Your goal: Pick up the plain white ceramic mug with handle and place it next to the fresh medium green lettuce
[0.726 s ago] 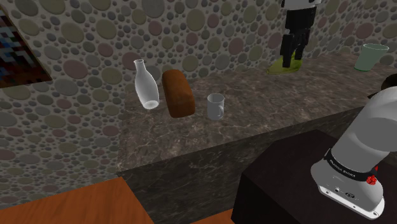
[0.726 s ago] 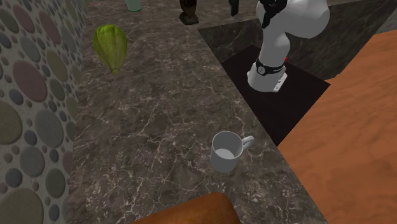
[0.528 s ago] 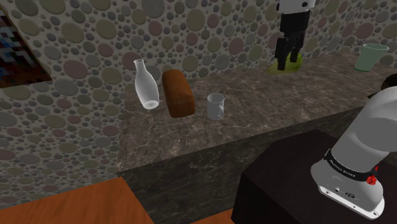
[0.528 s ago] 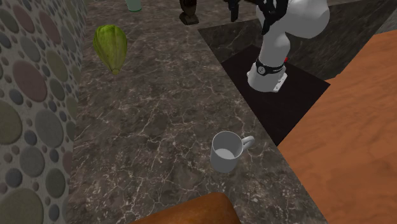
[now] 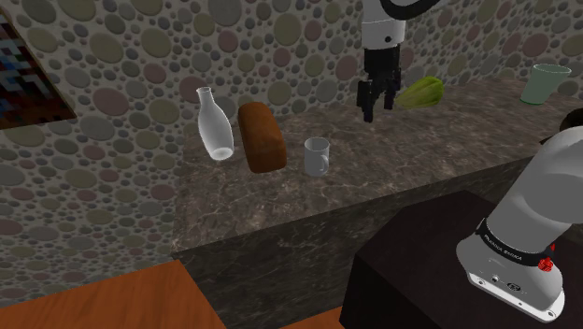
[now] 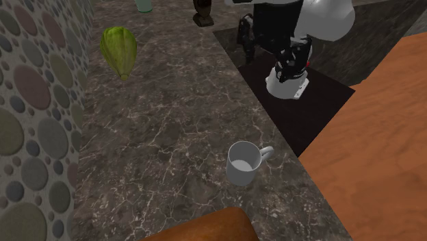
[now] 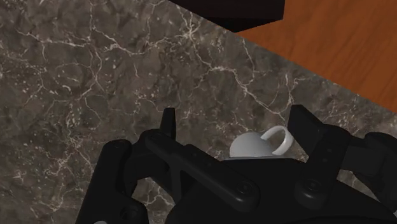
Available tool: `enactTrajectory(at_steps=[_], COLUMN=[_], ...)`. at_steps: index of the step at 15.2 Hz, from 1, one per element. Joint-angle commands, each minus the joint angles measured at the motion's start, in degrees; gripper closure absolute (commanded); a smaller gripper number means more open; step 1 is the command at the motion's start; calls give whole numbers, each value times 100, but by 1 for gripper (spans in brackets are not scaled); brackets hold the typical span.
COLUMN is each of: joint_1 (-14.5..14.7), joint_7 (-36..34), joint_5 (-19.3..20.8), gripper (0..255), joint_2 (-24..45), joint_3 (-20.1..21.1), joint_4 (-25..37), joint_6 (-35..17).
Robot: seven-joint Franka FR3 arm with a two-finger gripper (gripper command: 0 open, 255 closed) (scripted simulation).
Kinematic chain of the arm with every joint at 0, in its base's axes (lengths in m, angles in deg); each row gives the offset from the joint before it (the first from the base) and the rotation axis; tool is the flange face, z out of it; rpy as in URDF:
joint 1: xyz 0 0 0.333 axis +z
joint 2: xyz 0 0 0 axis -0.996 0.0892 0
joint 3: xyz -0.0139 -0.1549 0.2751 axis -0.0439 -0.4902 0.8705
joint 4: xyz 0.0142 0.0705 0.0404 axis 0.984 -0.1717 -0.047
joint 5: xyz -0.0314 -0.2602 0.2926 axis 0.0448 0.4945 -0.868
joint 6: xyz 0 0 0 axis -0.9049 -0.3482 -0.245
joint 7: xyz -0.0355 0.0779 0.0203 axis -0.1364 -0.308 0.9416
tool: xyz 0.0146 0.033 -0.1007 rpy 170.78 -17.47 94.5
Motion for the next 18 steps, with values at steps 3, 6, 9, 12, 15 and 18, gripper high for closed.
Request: enactTrajectory(at_steps=[3,6,9,12,15,18], joint_1=[46,86,136,209,318,361], joint_7=[-349,-636,-934,-1239,-1537,-1616], joint_5=[-10,48,164,332,535,598], gripper=[0,0,0,0,0,0], joint_2=[772,1403,2058,2731,3418,3624], joint_3=[264,448,605,723,794,797], joint_4=[309,623,1004,1452,1971,1993], joint_6=[-462,-769,-1023,-1216,-1343,-1513])
